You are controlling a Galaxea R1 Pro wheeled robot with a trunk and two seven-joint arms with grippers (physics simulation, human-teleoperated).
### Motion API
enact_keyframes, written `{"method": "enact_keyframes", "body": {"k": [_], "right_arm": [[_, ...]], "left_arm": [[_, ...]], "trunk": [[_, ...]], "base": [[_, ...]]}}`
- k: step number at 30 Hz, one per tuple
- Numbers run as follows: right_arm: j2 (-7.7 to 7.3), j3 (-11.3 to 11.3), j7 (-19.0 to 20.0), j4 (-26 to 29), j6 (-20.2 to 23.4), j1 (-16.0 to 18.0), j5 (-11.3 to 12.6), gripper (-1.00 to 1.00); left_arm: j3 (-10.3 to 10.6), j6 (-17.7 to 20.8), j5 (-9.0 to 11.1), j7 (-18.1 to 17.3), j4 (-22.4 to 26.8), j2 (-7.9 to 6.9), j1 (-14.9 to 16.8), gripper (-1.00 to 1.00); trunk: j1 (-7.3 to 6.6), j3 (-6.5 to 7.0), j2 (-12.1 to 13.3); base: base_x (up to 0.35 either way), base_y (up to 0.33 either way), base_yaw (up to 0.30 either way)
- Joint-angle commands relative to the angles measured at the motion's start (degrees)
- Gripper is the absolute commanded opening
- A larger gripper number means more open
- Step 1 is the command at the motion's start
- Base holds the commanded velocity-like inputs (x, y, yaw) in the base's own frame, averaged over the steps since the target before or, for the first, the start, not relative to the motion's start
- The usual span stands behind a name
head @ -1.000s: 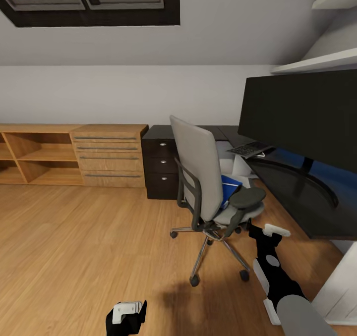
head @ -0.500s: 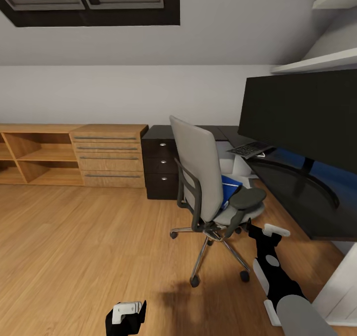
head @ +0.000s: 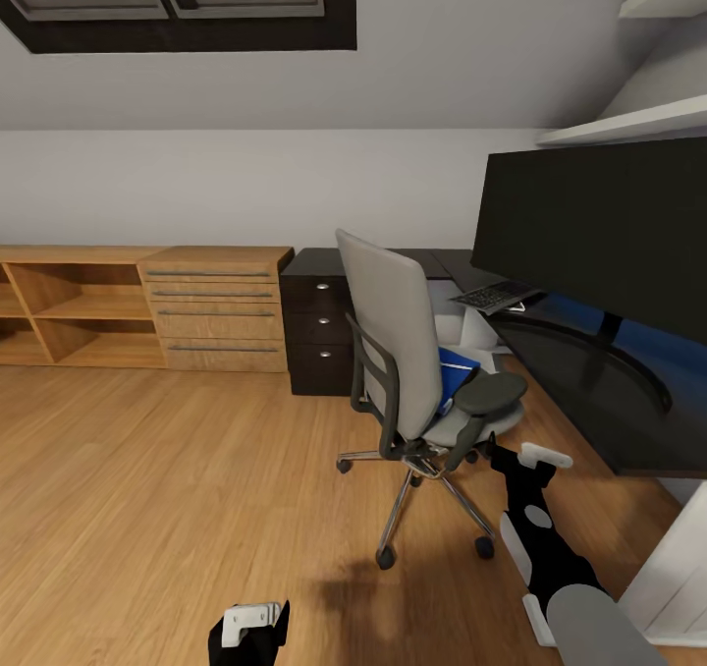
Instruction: In the bedroom, organize the workspace by keeping the computer under the desk, ensuring the monitor is on the desk, placing the keyboard on the desk next to the monitor, placing the mouse on the desk next to the keyboard, moving the folder from the swivel chair onto the desk next to the mouse, stacking the notebook on top of the folder with the pen on top of the notebook, and positioning the swivel chair next to the desk.
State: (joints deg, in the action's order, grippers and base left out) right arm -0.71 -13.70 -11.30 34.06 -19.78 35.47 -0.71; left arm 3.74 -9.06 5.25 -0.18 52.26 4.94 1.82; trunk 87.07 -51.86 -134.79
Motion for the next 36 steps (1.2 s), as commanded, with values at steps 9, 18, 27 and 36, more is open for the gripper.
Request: {"method": "enact_keyframes", "body": {"k": [9,18,27,36], "right_arm": [[0.1,0.1,-0.1,0.0,-0.4,0.0,-0.2,1.0],[0.18,0.1,2.2,0.0,-0.5,0.0,-0.3,1.0],[0.27,1.4,6.5,0.0,-0.4,0.0,-0.4,1.0],[1.37,2.5,6.5,0.0,-0.4,0.0,-0.4,1.0]], "left_arm": [[0.1,-0.2,0.6,0.0,-0.1,-0.21,0.0,1.0],[0.1,-0.3,0.6,-0.1,-0.1,-0.22,0.0,1.0],[0.1,-0.3,0.5,-0.2,-0.1,-0.22,0.0,1.0],[0.1,-0.3,0.5,-0.2,-0.1,-0.25,0.0,1.0]], "trunk": [[-0.01,-0.05,0.0],[-0.01,-0.05,0.0],[-0.01,-0.05,0.0],[-0.01,-0.05,0.0]], "base": [[0.0,0.0,0.0],[0.0,0.0,0.0],[0.0,0.0,0.0],[0.0,0.0,0.001]]}}
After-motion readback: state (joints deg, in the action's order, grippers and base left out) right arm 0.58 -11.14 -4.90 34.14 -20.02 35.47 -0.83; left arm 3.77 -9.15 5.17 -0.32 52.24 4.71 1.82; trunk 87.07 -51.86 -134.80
